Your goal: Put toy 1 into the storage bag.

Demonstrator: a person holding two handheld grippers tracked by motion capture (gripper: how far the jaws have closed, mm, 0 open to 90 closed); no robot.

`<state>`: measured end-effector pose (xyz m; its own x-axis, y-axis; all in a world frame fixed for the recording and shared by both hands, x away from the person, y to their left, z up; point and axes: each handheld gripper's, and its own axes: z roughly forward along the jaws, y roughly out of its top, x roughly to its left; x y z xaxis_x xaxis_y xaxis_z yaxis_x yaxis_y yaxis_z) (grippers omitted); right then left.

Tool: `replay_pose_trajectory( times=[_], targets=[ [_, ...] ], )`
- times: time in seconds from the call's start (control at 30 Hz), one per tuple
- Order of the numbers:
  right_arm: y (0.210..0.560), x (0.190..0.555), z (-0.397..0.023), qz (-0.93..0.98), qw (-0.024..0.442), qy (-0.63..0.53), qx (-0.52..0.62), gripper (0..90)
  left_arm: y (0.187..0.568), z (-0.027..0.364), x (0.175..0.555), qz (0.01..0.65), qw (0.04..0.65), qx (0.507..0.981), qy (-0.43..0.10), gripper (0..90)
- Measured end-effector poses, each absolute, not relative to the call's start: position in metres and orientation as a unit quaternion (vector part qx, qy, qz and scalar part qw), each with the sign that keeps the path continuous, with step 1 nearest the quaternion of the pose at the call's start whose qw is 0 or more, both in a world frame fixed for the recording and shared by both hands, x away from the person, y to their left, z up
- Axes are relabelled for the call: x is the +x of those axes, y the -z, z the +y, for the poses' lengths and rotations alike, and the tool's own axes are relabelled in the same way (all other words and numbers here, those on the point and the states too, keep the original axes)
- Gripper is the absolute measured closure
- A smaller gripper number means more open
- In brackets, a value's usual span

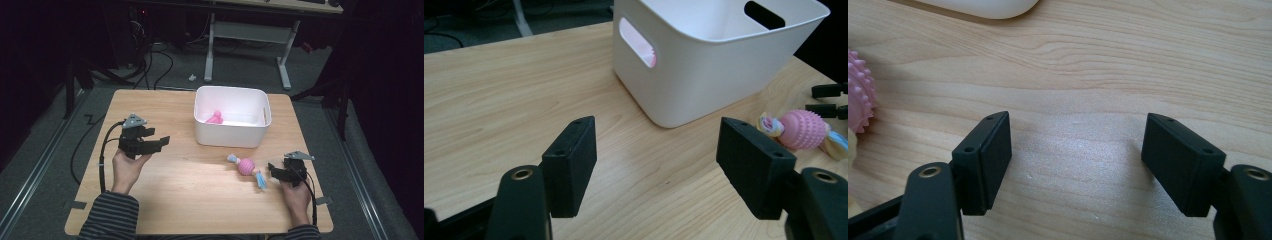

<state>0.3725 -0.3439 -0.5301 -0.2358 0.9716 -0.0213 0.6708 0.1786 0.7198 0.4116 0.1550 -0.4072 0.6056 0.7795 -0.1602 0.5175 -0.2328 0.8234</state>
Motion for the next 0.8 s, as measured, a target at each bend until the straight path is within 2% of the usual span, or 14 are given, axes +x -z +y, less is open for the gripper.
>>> replay_pose_trajectory(
  times=[0.53, 0.8],
  targets=[
    [0.530, 0.372, -0.344, 0.726, 0.250, -0.301, 0.566, 28.1, 0.457, 0.166, 0.406, 0.452, 0.428, 0.771, -0.138, 31.6],
    [0.530, 0.372, -0.344, 0.726, 0.250, -0.301, 0.566, 28.0, 0.483, 0.160, 0.404, 0.459, 0.408, 0.778, -0.133, 31.4]
  ],
)
